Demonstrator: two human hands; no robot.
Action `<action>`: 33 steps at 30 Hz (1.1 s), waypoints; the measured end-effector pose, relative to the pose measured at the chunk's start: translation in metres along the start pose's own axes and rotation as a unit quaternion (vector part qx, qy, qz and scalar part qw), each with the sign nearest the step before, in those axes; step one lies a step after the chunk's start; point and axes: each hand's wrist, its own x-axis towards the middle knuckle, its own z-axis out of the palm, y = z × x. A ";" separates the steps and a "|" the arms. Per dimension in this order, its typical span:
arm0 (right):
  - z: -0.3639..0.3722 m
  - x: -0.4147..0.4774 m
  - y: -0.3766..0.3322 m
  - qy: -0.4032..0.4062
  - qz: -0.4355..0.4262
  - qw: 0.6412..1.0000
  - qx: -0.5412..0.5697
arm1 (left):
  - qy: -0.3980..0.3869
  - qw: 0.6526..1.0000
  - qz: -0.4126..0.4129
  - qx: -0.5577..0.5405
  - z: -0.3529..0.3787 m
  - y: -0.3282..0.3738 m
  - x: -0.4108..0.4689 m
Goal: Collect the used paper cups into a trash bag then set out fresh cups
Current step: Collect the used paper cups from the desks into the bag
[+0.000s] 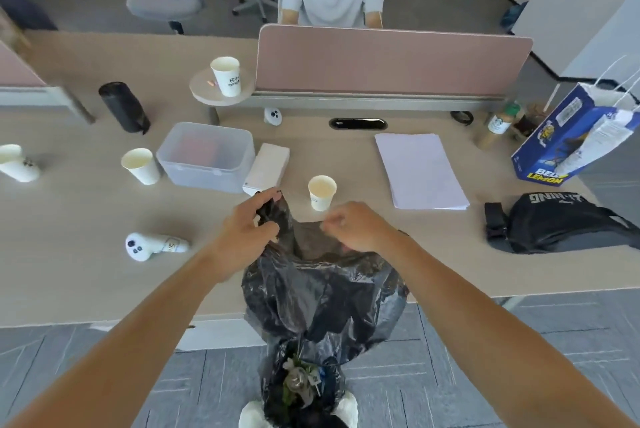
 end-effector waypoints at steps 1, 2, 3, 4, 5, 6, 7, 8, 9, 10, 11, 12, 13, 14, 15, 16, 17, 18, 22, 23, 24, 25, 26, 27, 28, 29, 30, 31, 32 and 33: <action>-0.002 0.016 0.002 0.035 0.003 0.999 -0.006 | 0.007 1.000 -0.006 -0.005 -0.003 -0.003 0.000; -0.002 0.033 0.005 0.058 0.005 0.998 -0.015 | 0.013 1.000 -0.012 -0.007 -0.006 -0.007 0.000; -0.002 0.049 0.008 0.069 0.008 0.997 -0.029 | 0.017 1.000 -0.017 -0.007 -0.009 -0.010 0.000; -0.001 0.065 0.011 0.071 0.012 0.996 -0.045 | 0.021 1.000 -0.023 -0.006 -0.010 -0.014 0.000; 0.001 0.080 0.014 0.067 0.019 0.996 -0.059 | 0.023 0.999 -0.025 0.000 -0.012 -0.017 -0.001; 0.003 0.092 0.015 0.062 0.028 0.995 -0.075 | 0.025 0.999 -0.028 0.008 -0.013 -0.019 -0.001; 0.006 0.103 0.016 0.053 0.041 0.994 -0.092 | 0.028 0.999 -0.030 0.014 -0.013 -0.019 -0.001; 0.010 0.114 0.018 0.045 0.051 0.992 -0.107 | 0.032 0.999 -0.032 0.017 -0.014 -0.018 -0.001; 0.013 0.124 0.020 0.032 0.063 0.990 -0.118 | 0.035 0.999 -0.032 0.024 -0.014 -0.017 0.001; 0.017 0.133 0.024 0.016 0.073 0.989 -0.125 | 0.041 0.998 -0.036 0.042 -0.014 -0.015 0.004; 0.021 0.142 0.027 -0.006 0.087 0.988 -0.131 | 0.046 0.996 -0.040 0.062 -0.015 -0.012 0.007; 0.025 0.149 0.032 -0.029 0.098 0.986 -0.135 | 0.051 0.995 -0.044 0.078 -0.016 -0.009 0.009; 0.030 0.154 0.034 -0.049 0.107 0.984 -0.137 | 0.055 0.993 -0.046 0.089 -0.016 -0.007 0.012; 0.035 0.157 0.037 -0.052 0.107 0.984 -0.137 | 0.062 0.993 -0.049 0.093 -0.016 -0.006 0.013; 0.038 0.159 0.040 -0.038 0.106 0.985 -0.130 | 0.075 0.991 -0.050 0.095 -0.015 -0.006 0.014; 0.041 0.158 0.042 -0.012 0.110 0.987 -0.120 | 0.092 0.990 -0.053 0.096 -0.014 -0.007 0.014; 0.043 0.158 0.043 0.014 0.122 0.986 -0.111 | 0.108 0.988 -0.054 0.097 -0.012 -0.008 0.015; 0.044 0.156 0.046 0.033 0.132 0.985 -0.106 | 0.117 0.987 -0.054 0.096 -0.010 -0.008 0.014; 0.039 0.139 0.048 0.098 0.097 0.988 -0.061 | 0.116 0.988 -0.051 0.086 -0.004 -0.001 0.014; 0.036 0.133 0.047 0.120 0.082 0.989 -0.036 | 0.111 0.989 -0.051 0.088 -0.004 0.001 0.015; 0.032 0.125 0.045 0.141 0.070 0.987 0.000 | 0.105 0.989 -0.051 0.090 -0.004 0.004 0.017; 0.028 0.117 0.042 0.159 0.062 0.984 0.045 | 0.101 0.990 -0.052 0.089 -0.005 0.006 0.019; 0.023 0.110 0.039 0.169 0.054 0.980 0.092 | 0.096 0.990 -0.052 0.087 -0.005 0.009 0.020; 0.018 0.102 0.036 0.169 0.049 0.975 0.136 | 0.092 0.991 -0.051 0.084 -0.006 0.011 0.021; 0.014 0.096 0.032 0.158 0.046 0.970 0.178 | 0.088 0.992 -0.050 0.079 -0.007 0.013 0.022; 0.010 0.089 0.028 0.141 0.041 0.963 0.227 | 0.087 0.993 -0.051 0.068 -0.007 0.015 0.024; 0.005 0.081 0.024 0.118 0.038 0.949 0.290 | 0.089 0.993 -0.056 0.053 -0.008 0.018 0.025; 0.000 0.074 0.019 0.090 0.036 0.930 0.354 | 0.093 0.993 -0.061 0.037 -0.009 0.021 0.026; -0.004 0.066 0.015 0.056 0.030 0.913 0.402 | 0.095 0.993 -0.062 0.023 -0.009 0.024 0.027; -0.007 0.058 0.011 0.019 0.022 0.907 0.421 | 0.096 0.993 -0.061 0.014 -0.010 0.026 0.027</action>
